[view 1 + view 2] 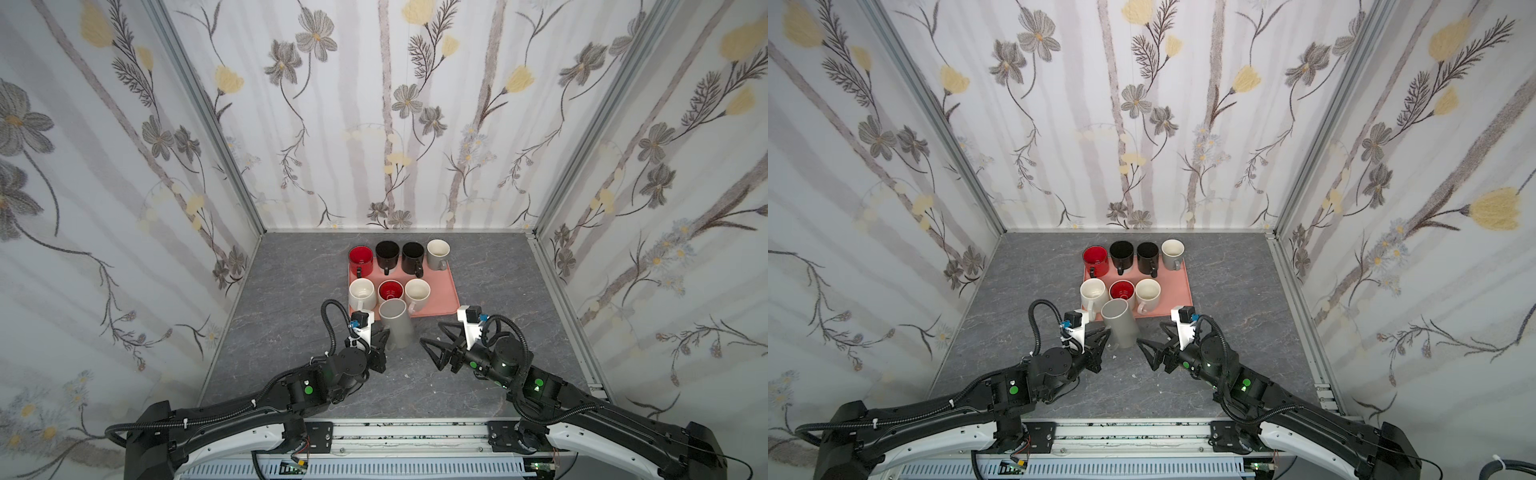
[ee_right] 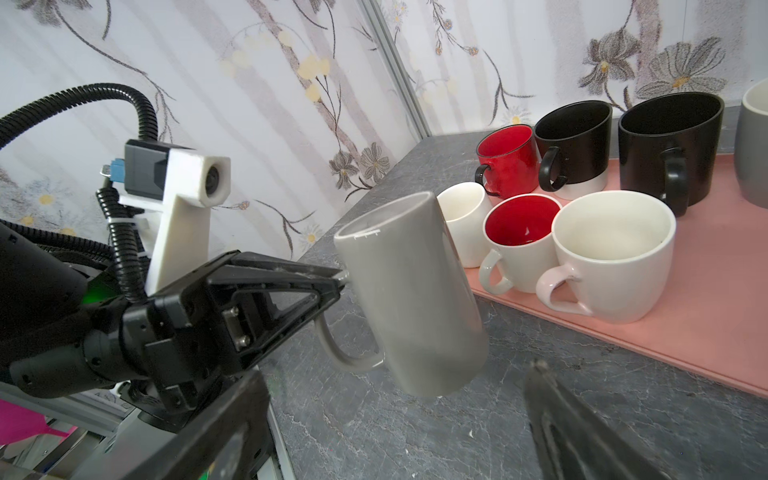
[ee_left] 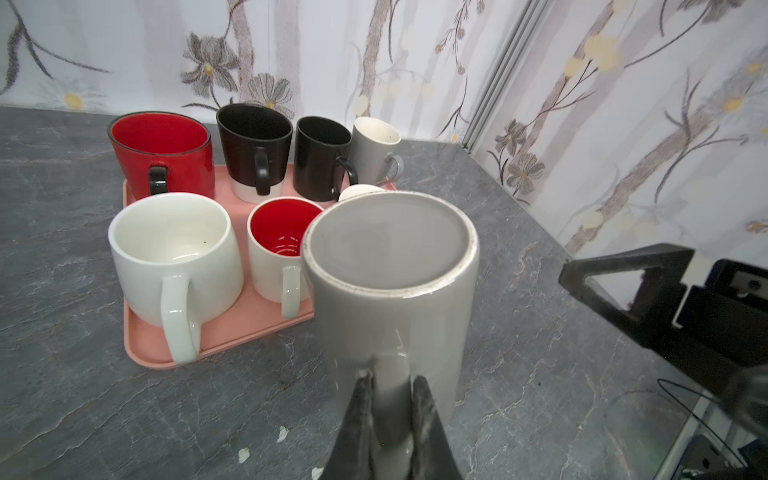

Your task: Turn the mug right side up

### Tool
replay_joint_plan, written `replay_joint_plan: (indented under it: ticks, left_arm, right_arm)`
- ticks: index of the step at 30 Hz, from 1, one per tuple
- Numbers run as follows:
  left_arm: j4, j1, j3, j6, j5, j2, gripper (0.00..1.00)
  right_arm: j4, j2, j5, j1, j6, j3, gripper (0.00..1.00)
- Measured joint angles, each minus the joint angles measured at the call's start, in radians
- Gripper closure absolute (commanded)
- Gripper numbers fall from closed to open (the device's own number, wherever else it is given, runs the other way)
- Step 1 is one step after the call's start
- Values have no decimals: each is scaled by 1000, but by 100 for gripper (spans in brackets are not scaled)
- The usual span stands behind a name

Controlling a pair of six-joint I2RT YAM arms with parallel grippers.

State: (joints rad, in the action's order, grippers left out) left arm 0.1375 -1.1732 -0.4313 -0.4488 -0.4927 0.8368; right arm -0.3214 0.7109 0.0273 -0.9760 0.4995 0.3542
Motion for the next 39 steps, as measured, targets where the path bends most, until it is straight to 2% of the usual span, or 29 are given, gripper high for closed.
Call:
replay_joint_plan:
  ticks: [6,12,17,22,26,31,35,39]
  left_arm:
    - [-43,-34,10,-10,37,105,100]
    - [-55,-135,43,-37,16,159,100]
    - [-39,-160,55,-83,5,210,100]
    - [-92,-168,30,-123,6,223,100]
    - [-151,-167,0,-154,8,232,81]
    - [-243,-160,-19,-209,35,250,76]
    - [-305,-151,-37,-243,53,261,65]
    - [-353,-130,-64,-264,66,267,63]
  right_arm:
    - [44,-8,51,0,0,-15,7]
    - [65,-20,69,0,8,-35,6]
    - [72,-18,76,0,7,-35,6]
    - [79,-23,77,0,4,-35,6]
    - [79,-31,78,0,4,-35,6]
    - [80,-37,83,0,-4,-35,5]
    - [82,-40,84,0,-4,-35,5]
    - [83,-40,84,0,-4,-35,5]
